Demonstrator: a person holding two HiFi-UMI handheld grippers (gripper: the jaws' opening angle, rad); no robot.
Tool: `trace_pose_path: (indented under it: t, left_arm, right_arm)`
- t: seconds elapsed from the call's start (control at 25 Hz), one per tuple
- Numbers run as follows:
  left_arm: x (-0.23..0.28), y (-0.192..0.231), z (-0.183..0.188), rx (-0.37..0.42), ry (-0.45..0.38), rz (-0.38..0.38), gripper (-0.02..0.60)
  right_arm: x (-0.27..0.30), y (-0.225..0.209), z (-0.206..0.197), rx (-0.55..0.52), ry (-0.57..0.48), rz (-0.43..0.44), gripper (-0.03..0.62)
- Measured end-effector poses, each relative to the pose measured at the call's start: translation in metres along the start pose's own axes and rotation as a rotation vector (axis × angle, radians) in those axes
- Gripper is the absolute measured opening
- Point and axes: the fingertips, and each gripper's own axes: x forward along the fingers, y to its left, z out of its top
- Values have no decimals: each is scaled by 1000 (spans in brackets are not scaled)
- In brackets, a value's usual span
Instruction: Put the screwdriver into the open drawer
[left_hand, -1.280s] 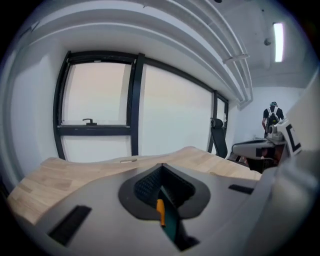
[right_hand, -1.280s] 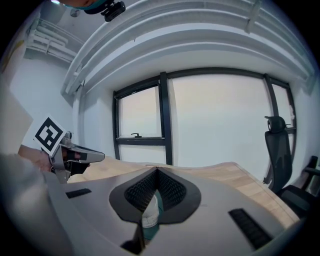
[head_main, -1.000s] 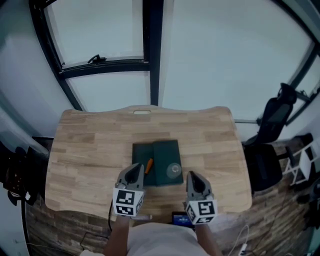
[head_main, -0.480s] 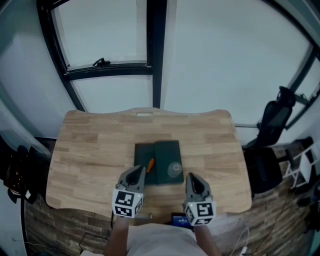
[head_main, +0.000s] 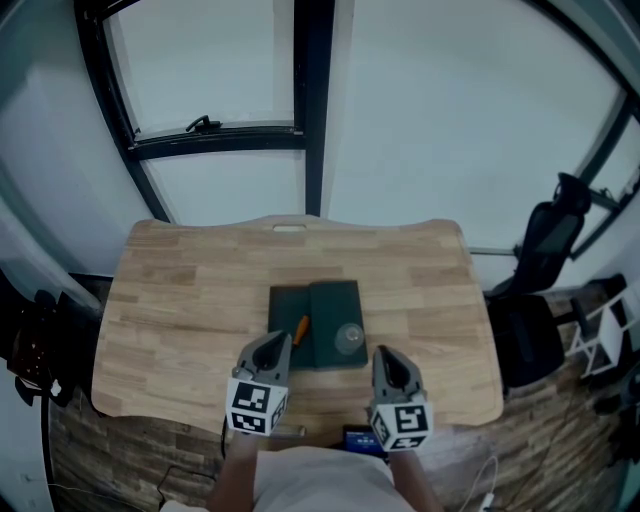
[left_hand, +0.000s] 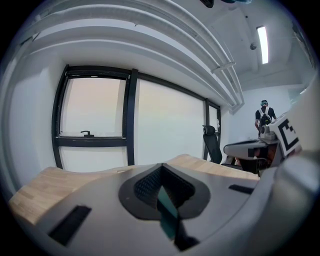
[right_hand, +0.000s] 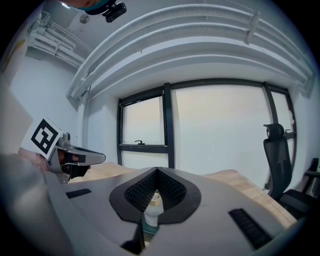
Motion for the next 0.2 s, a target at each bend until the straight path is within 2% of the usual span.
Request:
trace_pose_path:
  t: [0.2]
  left_arm:
    - [3,2,2,17,1,9,0]
  right_arm:
    - [3,-1,-3,-2,9,3,-3]
